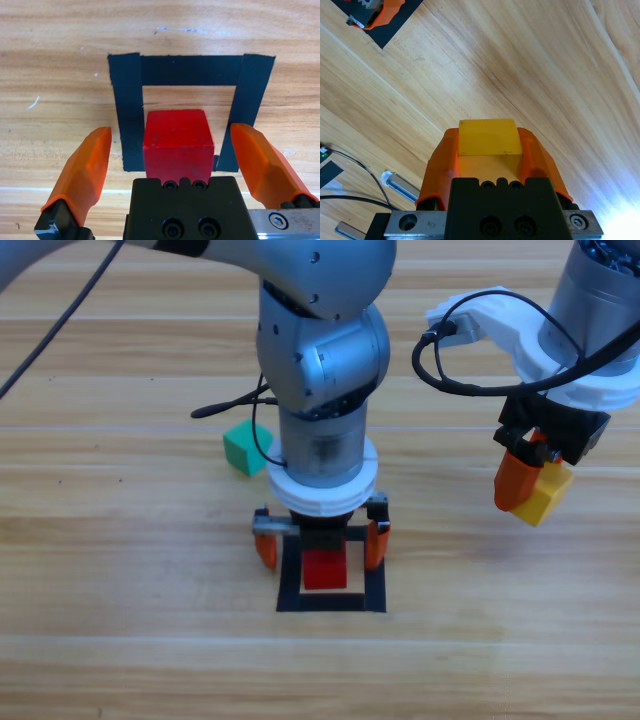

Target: Stack the blocks in the rectangular block: red at the bottom, yellow in the middle, green on top

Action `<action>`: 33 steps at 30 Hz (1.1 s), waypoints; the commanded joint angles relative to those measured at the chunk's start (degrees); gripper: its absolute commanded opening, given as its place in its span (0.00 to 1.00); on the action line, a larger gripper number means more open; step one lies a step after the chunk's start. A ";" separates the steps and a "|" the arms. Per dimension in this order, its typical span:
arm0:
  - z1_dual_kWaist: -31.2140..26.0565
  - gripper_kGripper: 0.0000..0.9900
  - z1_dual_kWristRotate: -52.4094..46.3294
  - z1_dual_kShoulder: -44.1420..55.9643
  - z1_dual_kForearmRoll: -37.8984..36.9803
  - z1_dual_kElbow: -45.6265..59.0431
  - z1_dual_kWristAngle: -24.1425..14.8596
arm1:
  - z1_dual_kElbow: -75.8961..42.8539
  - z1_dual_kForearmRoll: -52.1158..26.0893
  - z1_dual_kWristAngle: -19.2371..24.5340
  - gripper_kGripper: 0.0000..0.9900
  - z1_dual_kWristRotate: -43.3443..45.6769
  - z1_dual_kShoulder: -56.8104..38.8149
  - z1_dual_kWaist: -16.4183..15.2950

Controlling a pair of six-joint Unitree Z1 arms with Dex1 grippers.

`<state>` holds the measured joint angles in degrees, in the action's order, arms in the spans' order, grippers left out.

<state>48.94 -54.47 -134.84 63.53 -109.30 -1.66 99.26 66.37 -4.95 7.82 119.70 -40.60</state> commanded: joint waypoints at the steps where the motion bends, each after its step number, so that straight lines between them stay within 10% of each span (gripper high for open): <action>1: 0.45 1.00 -1.43 3.53 -0.42 1.37 -1.42 | 0.40 -0.10 -0.06 0.00 -0.26 1.33 0.79; 20: -5.09 0.98 11.93 20.58 3.80 -3.20 -7.04 | 1.28 -1.50 3.11 0.00 -32.34 4.23 -4.13; 29: -28.55 0.99 40.06 28.32 4.06 1.99 5.61 | 4.98 -0.89 3.11 0.00 -46.23 8.71 -10.28; 33: -30.66 0.98 48.67 26.56 4.59 0.23 6.58 | 9.72 1.05 4.07 0.00 -50.45 11.88 -12.66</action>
<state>23.69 -11.55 -107.77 67.13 -108.59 4.07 104.70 65.95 -1.85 -39.58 125.40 -48.14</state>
